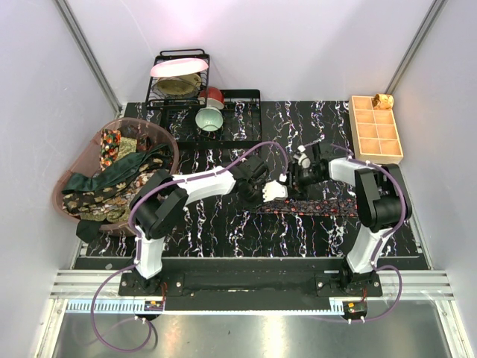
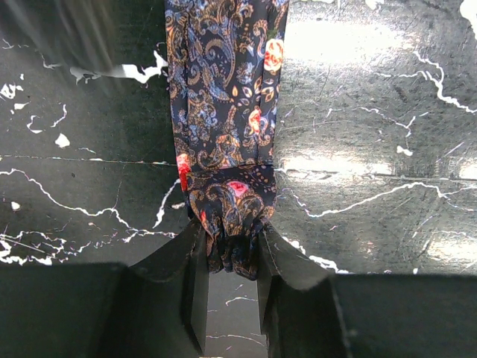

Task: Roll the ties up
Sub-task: Roll the tie at the center of the board.

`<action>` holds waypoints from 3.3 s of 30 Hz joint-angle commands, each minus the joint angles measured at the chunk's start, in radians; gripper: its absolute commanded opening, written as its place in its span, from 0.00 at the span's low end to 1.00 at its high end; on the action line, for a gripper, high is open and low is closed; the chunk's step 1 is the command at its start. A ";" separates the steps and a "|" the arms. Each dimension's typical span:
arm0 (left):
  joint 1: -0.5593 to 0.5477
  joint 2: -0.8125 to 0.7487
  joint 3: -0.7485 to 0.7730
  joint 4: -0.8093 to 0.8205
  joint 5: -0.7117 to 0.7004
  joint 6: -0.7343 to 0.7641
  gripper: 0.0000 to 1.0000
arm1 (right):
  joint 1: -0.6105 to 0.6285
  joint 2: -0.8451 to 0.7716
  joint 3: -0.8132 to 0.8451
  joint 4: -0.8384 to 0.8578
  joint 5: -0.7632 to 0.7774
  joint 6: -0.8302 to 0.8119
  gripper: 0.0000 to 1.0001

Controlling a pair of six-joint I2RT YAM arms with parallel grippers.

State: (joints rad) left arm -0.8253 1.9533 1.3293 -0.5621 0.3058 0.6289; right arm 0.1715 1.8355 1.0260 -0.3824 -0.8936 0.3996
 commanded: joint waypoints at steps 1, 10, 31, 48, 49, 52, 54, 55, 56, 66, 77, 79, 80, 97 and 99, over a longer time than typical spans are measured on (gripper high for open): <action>0.006 0.044 0.001 -0.065 -0.042 -0.011 0.18 | 0.081 -0.016 -0.052 0.235 -0.105 0.188 0.48; 0.009 0.044 0.002 -0.061 -0.025 -0.017 0.19 | 0.135 0.090 -0.130 0.562 -0.137 0.378 0.44; 0.026 0.050 0.011 -0.059 0.007 -0.034 0.20 | 0.171 0.108 -0.205 0.682 -0.108 0.463 0.41; 0.034 0.056 0.019 -0.062 0.035 -0.044 0.21 | 0.184 0.117 -0.165 0.536 -0.085 0.369 0.31; 0.034 0.055 0.021 -0.062 0.035 -0.044 0.21 | 0.183 0.119 -0.161 0.518 -0.074 0.364 0.24; 0.037 0.053 0.016 -0.059 0.047 -0.046 0.23 | 0.183 0.123 -0.142 0.456 -0.042 0.343 0.00; 0.041 0.050 0.015 -0.056 0.058 -0.054 0.27 | 0.184 0.126 -0.135 0.439 -0.034 0.329 0.00; 0.043 0.049 0.013 -0.053 0.075 -0.055 0.30 | 0.184 0.128 -0.120 0.395 -0.016 0.318 0.00; 0.046 0.041 0.007 -0.048 0.084 -0.055 0.34 | 0.183 0.130 -0.112 0.390 -0.004 0.305 0.00; 0.133 -0.117 -0.192 0.258 0.307 -0.145 0.66 | 0.181 0.122 -0.061 0.191 0.108 0.211 0.00; 0.173 -0.162 -0.363 0.613 0.437 -0.179 0.70 | 0.180 0.142 -0.012 0.054 0.206 0.151 0.00; 0.173 -0.142 -0.354 0.623 0.466 -0.169 0.70 | 0.180 0.145 -0.004 0.043 0.208 0.145 0.00; 0.173 -0.136 -0.349 0.631 0.464 -0.161 0.71 | 0.180 0.151 -0.001 0.037 0.212 0.139 0.00; 0.098 -0.077 -0.312 0.477 0.288 -0.008 0.33 | 0.175 0.143 0.005 0.063 0.136 0.107 0.10; 0.084 -0.077 -0.306 0.437 0.216 0.011 0.30 | 0.168 0.107 -0.010 0.103 0.070 0.113 0.25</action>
State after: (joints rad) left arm -0.6907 1.8637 0.9951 -0.0193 0.6621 0.5808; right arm 0.3428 1.9667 1.0271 -0.3191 -0.8043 0.5449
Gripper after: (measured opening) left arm 0.344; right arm 0.143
